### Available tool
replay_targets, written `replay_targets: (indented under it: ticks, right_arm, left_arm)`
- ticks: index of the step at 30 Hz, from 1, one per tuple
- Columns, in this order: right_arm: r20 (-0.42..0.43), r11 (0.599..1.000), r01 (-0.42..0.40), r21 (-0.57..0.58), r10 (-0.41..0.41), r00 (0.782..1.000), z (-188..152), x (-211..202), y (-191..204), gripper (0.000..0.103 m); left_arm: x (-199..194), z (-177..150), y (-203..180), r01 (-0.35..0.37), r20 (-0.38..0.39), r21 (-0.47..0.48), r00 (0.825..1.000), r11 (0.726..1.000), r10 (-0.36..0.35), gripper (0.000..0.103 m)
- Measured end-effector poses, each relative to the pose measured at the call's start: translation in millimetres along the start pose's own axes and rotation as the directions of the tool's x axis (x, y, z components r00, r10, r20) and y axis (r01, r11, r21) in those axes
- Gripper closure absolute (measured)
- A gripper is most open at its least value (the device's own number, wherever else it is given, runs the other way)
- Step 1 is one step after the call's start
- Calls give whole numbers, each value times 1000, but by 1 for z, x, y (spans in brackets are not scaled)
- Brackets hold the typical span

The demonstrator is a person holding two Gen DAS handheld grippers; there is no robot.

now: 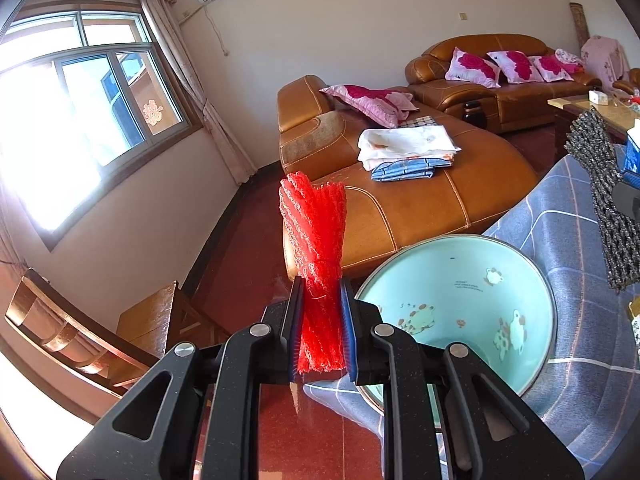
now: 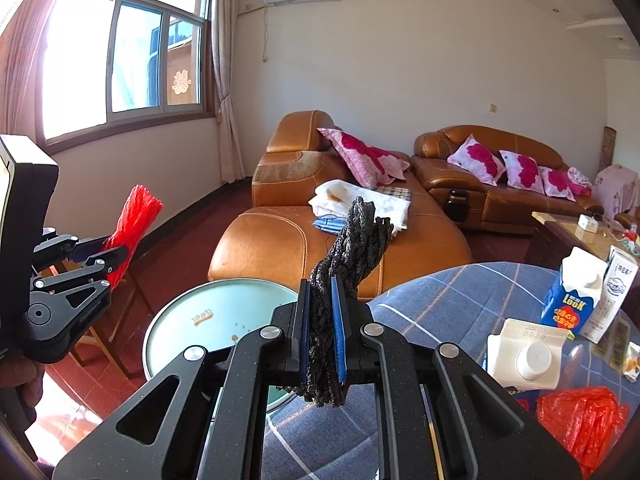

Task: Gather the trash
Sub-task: 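Carry the red mesh bag and black pad over the green bin and release both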

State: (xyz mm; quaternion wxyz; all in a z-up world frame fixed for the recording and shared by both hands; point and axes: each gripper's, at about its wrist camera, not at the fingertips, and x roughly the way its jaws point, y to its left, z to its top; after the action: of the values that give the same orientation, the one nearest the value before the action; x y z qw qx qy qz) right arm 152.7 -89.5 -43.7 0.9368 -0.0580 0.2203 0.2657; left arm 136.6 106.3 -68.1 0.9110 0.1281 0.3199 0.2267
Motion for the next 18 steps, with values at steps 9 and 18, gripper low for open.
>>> replay_targets:
  ticks: [9, 18]
  right_arm:
    - [-32, 998, -44, -42, 43, 999, -3, 18, 7, 92]
    - [-62, 994, -73, -79, 69, 996, -7, 28, 14, 92]
  left_arm:
    - [9, 0, -3, -15, -21, 18, 1000, 1000, 16, 85]
    - [15, -1, -5, -13, -39, 28, 999, 1000, 14, 83]
